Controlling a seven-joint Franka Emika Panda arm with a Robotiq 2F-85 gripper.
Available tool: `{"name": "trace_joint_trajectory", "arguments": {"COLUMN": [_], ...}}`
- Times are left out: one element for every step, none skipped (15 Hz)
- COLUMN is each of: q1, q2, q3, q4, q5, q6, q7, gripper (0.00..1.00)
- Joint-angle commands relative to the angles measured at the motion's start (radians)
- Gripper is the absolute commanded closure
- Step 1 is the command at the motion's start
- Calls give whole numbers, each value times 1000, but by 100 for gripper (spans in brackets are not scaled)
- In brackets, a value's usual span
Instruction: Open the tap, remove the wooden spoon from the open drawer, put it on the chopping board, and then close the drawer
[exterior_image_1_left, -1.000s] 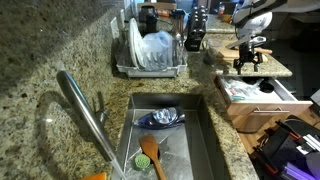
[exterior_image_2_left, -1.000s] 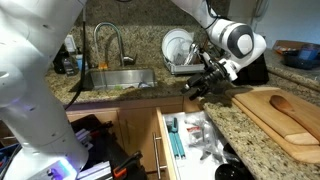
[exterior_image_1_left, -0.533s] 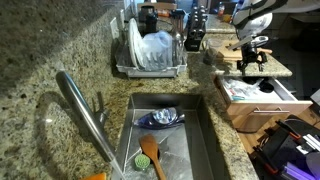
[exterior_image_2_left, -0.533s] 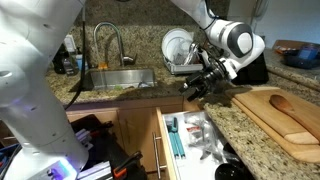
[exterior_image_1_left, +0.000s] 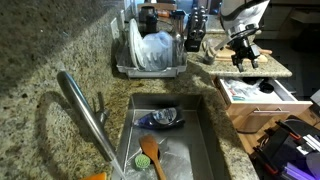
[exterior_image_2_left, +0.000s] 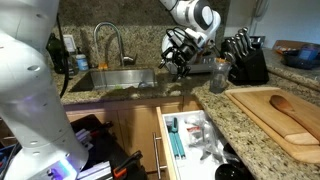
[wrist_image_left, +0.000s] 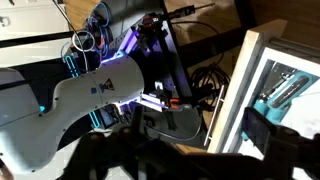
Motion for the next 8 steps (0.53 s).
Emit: {"name": "trace_joint_trajectory", "arguments": {"q1": [47,53,23,30,32,31,38,61], "q2": [-80,-84,-42,-46,-48,-48,-44,-71], "q3": [30,36,61,65,66,66,64,57], "q4": [-112,-108,-55,-61,-61,-62,-71,-117], "q5": [-119,-163,-116,-142,-153,-157,-158,-165], "q6": [36,43,2,5,5,6,18,63], "q7": [182,222,172,201,213,217,251,355], "gripper": [0,0,0,0,0,0,0,0]}}
